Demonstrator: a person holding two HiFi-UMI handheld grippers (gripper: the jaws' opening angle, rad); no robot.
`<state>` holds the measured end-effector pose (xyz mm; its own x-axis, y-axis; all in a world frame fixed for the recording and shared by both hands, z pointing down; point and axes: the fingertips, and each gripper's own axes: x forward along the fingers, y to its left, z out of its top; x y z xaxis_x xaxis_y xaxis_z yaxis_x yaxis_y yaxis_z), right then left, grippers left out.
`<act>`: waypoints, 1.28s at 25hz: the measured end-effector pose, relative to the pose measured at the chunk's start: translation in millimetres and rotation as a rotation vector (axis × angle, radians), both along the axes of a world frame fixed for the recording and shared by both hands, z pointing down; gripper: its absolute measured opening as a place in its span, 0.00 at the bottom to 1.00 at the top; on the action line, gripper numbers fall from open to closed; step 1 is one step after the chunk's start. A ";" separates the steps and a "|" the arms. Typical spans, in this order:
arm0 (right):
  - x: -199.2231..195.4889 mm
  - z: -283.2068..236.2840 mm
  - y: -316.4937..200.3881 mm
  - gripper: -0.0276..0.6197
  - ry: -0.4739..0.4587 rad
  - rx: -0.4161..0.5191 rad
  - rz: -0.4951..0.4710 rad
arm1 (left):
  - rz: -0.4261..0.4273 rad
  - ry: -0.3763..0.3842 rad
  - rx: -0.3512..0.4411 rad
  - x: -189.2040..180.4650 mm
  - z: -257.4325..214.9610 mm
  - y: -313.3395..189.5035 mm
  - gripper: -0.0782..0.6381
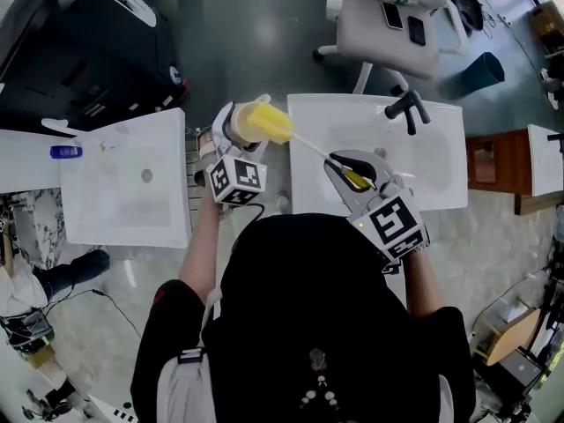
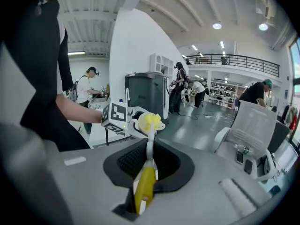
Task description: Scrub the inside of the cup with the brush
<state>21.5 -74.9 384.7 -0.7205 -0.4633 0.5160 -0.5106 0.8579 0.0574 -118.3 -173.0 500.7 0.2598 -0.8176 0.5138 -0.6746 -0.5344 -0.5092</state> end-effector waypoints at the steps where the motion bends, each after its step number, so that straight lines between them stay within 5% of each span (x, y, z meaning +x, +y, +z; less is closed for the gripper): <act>1: -4.9 -0.7 0.5 0.10 0.022 0.004 -0.026 | 0.005 -0.016 0.005 -1.3 -4.3 1.4 0.73; 7: -27.8 -4.5 4.5 0.10 0.158 0.034 -0.132 | 0.108 -0.129 -0.002 2.0 -18.4 12.5 0.73; 17: -29.5 -4.0 -3.3 0.10 0.318 0.046 -0.131 | 0.266 -0.271 0.006 20.3 -23.0 22.6 0.73; 32: -35.8 7.8 13.9 0.10 0.357 -0.024 -0.175 | 0.330 -0.271 0.025 27.5 -23.9 36.1 0.73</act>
